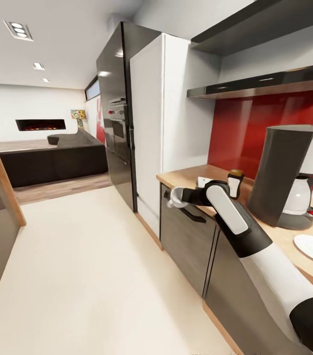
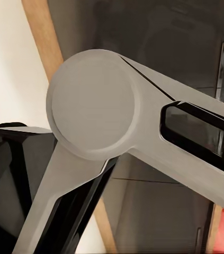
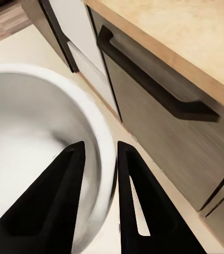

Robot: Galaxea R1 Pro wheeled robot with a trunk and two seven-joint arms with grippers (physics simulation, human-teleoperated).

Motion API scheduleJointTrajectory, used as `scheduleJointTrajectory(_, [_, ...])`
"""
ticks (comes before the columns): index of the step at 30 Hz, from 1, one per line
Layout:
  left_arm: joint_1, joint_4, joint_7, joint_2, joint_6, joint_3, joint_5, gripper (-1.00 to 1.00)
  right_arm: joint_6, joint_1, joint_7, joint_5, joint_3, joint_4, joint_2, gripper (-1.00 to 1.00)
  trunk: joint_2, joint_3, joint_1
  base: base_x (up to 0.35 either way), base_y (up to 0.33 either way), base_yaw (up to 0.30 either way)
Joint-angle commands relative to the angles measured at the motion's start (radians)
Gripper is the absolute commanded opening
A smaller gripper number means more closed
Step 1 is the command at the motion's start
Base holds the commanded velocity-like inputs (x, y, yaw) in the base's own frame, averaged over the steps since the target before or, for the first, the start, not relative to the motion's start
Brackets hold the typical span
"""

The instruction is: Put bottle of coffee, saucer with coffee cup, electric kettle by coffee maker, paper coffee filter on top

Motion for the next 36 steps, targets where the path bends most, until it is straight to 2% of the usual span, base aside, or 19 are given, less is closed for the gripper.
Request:
scheduleJointTrajectory(1, [0.0, -0.001, -0.003, 0.0, 0.003, -0.008, 0.008, 1.0, 0.002, -0.001, -0.009, -0.008, 0.002, -0.001, -0.001, -1.0, -0.001, -0.001, 0.0, 0.0, 0.024, -0.248])
scheduleJointTrajectory(8, [0.0, -0.001, -0.003, 0.0, 0.003, -0.008, 0.008, 1.0, 0.002, -0.001, -0.009, -0.008, 0.002, -0.001, -0.001, -1.0, -0.001, -0.001, 0.0, -0.045, 0.031, -0.217])
scheduleJointTrajectory(19, [0.0, -0.001, -0.003, 0.003, 0.003, -0.008, 0.008, 1.0, 0.003, -0.001, -0.009, -0.008, 0.002, 0.0, -0.001, -1.0, -0.001, -0.001, 0.0, -0.223, 0.187, -0.026])
scheduleJointTrajectory(31, [0.0, -0.001, -0.003, 0.003, 0.003, -0.008, 0.008, 1.0, 0.003, -0.001, -0.01, -0.008, 0.002, -0.001, -0.001, -1.0, -0.001, -0.001, 0.0, -0.02, 0.028, -0.055])
scheduleJointTrajectory(36, [0.0, -0.001, -0.003, 0.003, 0.003, -0.008, 0.008, 1.0, 0.003, -0.001, -0.01, -0.008, 0.002, -0.001, -0.001, -1.0, -0.001, -0.001, 0.0, 0.0, 0.0, -0.261])
